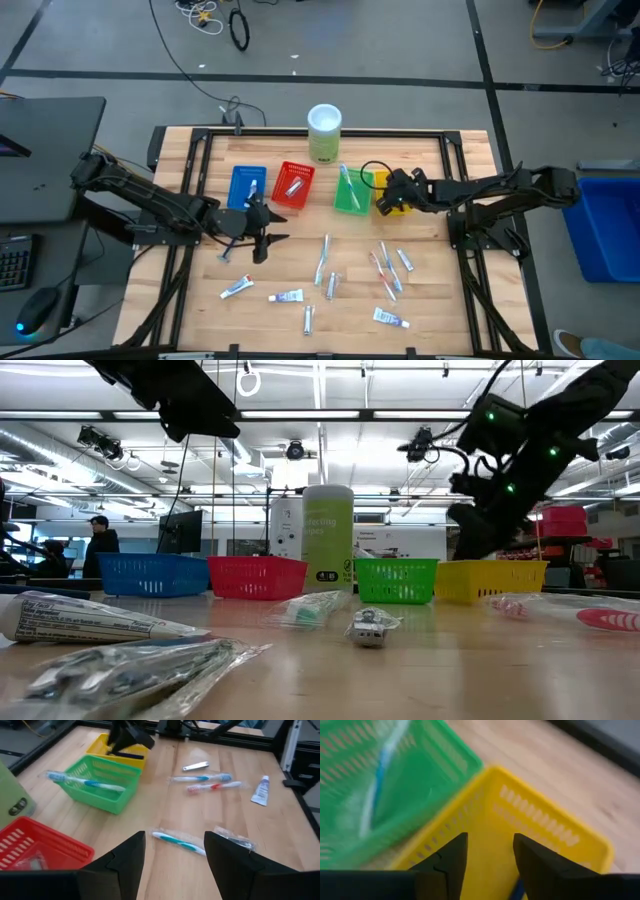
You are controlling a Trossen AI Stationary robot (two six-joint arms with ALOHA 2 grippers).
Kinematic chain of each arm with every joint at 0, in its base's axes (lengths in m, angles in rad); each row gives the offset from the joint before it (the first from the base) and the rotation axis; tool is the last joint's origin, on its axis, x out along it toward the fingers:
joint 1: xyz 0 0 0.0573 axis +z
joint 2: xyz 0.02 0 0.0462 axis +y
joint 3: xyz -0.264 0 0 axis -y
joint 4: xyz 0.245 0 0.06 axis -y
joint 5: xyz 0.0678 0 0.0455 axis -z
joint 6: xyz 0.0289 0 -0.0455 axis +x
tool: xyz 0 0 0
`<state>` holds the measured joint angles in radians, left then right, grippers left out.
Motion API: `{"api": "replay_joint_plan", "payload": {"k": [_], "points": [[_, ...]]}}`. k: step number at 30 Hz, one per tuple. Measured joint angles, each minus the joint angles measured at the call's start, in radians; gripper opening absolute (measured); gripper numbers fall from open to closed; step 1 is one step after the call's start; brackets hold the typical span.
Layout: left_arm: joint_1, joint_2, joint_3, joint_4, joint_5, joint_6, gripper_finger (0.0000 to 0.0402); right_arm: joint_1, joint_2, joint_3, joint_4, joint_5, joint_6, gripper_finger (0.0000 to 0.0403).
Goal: Pick & Place Travel size toiletries
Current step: Put the white toothpaste into the blue basket
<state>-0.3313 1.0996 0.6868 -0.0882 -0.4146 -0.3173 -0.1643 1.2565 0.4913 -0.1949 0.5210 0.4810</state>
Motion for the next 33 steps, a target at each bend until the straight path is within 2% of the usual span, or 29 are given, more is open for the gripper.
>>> {"api": "replay_joint_plan", "payload": {"k": [6,10,14,16,21,24,33], "points": [[-0.003,0.024,0.000,0.037,0.146,-0.101,0.0212,0.000,-0.024,0.065,0.145,0.001,-0.106,0.0183],[-0.037,0.105,0.001,0.063,0.204,-0.137,0.0212,-0.005,-0.026,0.078,0.346,0.001,-0.220,0.0180],[-0.063,0.181,0.005,0.014,0.248,-0.230,0.0212,-0.012,-0.026,0.078,0.527,0.001,-0.320,0.0171],[-0.077,0.203,0.030,-0.066,0.267,-0.303,0.0212,-0.014,-0.026,0.078,0.577,0.001,-0.344,0.0166],[-0.122,0.237,0.106,-0.369,0.285,-0.478,0.0212,-0.014,-0.026,0.078,0.580,0.001,-0.366,0.0156],[-0.148,0.266,0.124,-0.486,0.339,-0.601,0.0212,-0.014,-0.026,0.078,0.542,0.001,-0.368,0.0151],[-0.249,0.421,0.125,-0.551,0.504,-0.802,0.0212,-0.054,-0.026,0.078,0.606,0.001,-0.392,0.0146]]}}
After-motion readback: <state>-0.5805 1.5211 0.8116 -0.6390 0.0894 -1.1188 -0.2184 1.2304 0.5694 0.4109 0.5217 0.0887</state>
